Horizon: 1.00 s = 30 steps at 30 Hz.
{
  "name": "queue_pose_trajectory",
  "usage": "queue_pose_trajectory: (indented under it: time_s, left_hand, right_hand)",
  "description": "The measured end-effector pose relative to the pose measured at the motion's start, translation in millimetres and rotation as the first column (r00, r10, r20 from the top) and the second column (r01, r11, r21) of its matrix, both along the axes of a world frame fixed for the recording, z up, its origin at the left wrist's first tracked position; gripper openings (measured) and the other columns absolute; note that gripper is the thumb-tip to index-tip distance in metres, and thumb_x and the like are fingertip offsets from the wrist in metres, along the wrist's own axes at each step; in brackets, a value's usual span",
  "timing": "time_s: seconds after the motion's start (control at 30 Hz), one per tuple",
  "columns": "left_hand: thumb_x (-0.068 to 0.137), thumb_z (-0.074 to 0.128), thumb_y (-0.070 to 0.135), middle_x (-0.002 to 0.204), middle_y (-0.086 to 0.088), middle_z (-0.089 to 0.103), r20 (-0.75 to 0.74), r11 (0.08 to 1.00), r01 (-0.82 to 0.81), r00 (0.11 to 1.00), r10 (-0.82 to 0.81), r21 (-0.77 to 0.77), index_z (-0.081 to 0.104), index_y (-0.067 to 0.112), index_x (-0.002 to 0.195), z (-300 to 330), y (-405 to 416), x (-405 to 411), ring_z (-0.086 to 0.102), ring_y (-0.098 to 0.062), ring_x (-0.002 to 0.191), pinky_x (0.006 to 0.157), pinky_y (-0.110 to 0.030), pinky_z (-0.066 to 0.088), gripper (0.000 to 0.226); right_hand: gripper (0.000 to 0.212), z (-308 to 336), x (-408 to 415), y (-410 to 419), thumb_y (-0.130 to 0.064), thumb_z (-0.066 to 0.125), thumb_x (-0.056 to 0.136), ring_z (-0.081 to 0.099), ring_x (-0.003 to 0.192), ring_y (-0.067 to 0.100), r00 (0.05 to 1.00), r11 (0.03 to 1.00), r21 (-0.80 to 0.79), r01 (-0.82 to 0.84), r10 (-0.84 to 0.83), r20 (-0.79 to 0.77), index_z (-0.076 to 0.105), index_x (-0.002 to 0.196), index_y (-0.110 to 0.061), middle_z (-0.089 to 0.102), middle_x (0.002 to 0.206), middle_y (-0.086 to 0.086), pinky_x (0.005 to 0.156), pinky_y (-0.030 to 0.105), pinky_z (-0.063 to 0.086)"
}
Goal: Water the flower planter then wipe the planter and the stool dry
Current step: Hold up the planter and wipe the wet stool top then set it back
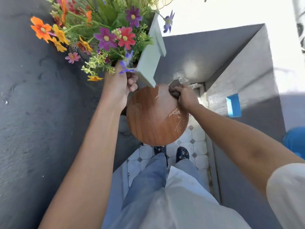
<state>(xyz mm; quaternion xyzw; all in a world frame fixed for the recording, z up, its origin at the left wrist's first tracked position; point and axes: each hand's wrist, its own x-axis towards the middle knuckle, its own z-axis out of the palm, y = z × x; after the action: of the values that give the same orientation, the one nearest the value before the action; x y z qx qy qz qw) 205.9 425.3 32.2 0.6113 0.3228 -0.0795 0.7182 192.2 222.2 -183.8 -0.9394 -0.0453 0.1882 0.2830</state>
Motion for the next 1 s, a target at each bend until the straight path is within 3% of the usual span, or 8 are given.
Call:
queue_pose_trajectory:
  time_s: [0.1, 0.27, 0.43, 0.6, 0.73, 0.83, 0.9, 1.0]
  left_hand:
    - [0.099, 0.027, 0.007, 0.064, -0.006, 0.043, -0.005, 1.0, -0.024, 1.0, 0.024, 0.007, 0.044, 0.01, 0.072, 0, -4, 9, 0.032, -0.011, 0.044, 0.038, -0.02, 0.022, 0.032]
    - [0.097, 0.027, 0.006, 0.059, -0.004, 0.043, 0.013, 1.0, -0.023, 1.0, 0.023, -0.002, 0.045, 0.01, 0.073, 1, -6, 23, 0.032, -0.012, 0.043, 0.038, -0.021, 0.023, 0.031]
    - [0.099, 0.029, 0.01, 0.045, 0.004, 0.047, 0.034, 0.999, -0.026, 0.999, 0.027, -0.026, 0.042, 0.012, 0.07, 5, -10, 33, 0.031, -0.011, 0.044, 0.039, -0.022, 0.021, 0.032]
    - [0.098, 0.028, 0.009, 0.059, -0.005, 0.042, 0.036, 1.0, -0.027, 0.999, 0.027, -0.001, 0.039, 0.013, 0.068, 4, -11, 36, 0.029, -0.012, 0.044, 0.041, -0.022, 0.02, 0.032]
    - [0.098, 0.028, 0.01, 0.061, -0.007, 0.041, 0.029, 0.999, -0.028, 0.999, 0.027, 0.017, 0.04, 0.012, 0.068, 1, -6, 35, 0.029, -0.012, 0.044, 0.04, -0.022, 0.02, 0.033]
    - [0.098, 0.028, 0.008, 0.061, -0.006, 0.042, 0.028, 0.999, -0.035, 0.999, 0.035, 0.027, 0.04, 0.012, 0.069, -2, -2, 33, 0.031, -0.012, 0.043, 0.04, -0.021, 0.021, 0.031]
    - [0.096, 0.028, 0.006, 0.062, -0.006, 0.043, 0.022, 0.999, -0.034, 0.999, 0.033, 0.033, 0.04, 0.012, 0.071, -4, -1, 32, 0.032, -0.012, 0.042, 0.04, -0.021, 0.021, 0.029]
    - [0.096, 0.029, 0.008, 0.061, -0.007, 0.04, 0.013, 0.999, -0.034, 0.999, 0.033, 0.032, 0.04, 0.013, 0.072, -8, 1, 31, 0.032, -0.012, 0.043, 0.04, -0.022, 0.022, 0.027]
  right_hand:
    - [0.039, -2, 0, -5, -0.004, 0.051, 0.089, 0.055, 0.107, 0.033, 0.996, 0.997, -0.025, 0.071, -0.07, 0.053, 0.066, 0.124, -0.007, 0.057, 0.118, 0.015, 0.084, 0.024, 0.042]
    - [0.047, -9, -72, 37, -0.01, 0.053, 0.087, 0.051, 0.108, 0.033, 0.982, 0.982, -0.006, -0.188, 0.188, 0.035, 0.062, 0.132, -0.014, 0.058, 0.113, 0.012, 0.094, 0.04, 0.046]
    - [0.048, -21, -119, 106, -0.01, 0.056, 0.091, 0.045, 0.106, 0.029, 0.908, 0.909, 0.07, -0.411, 0.415, -0.057, 0.056, 0.137, -0.019, 0.051, 0.117, 0.008, 0.082, 0.046, 0.054]
    - [0.055, -18, -96, 148, 0.001, 0.056, 0.09, 0.041, 0.117, 0.028, 0.81, 0.808, 0.084, -0.583, 0.586, -0.016, 0.051, 0.141, -0.019, 0.045, 0.13, 0.006, 0.088, 0.042, 0.053]
    - [0.048, -16, -18, 115, -0.004, 0.054, 0.092, 0.044, 0.121, 0.032, 0.934, 0.934, 0.04, -0.355, 0.352, 0.062, 0.059, 0.136, -0.023, 0.048, 0.137, 0.008, 0.097, 0.041, 0.045]
    - [0.044, -18, 32, 62, -0.003, 0.053, 0.086, 0.052, 0.114, 0.033, 0.989, 0.994, -0.062, -0.089, 0.096, 0.111, 0.068, 0.123, -0.023, 0.056, 0.122, 0.009, 0.081, 0.032, 0.044]
    - [0.042, -26, 43, 42, 0.0, 0.052, 0.083, 0.056, 0.103, 0.035, 0.989, 0.999, -0.004, 0.052, -0.051, 0.14, 0.073, 0.112, -0.022, 0.058, 0.106, 0.009, 0.076, 0.031, 0.048]
    - [0.044, -29, 23, 43, -0.001, 0.054, 0.081, 0.051, 0.104, 0.032, 0.986, 0.996, -0.08, 0.047, -0.034, 0.164, 0.069, 0.115, -0.025, 0.056, 0.108, 0.008, 0.076, 0.034, 0.049]
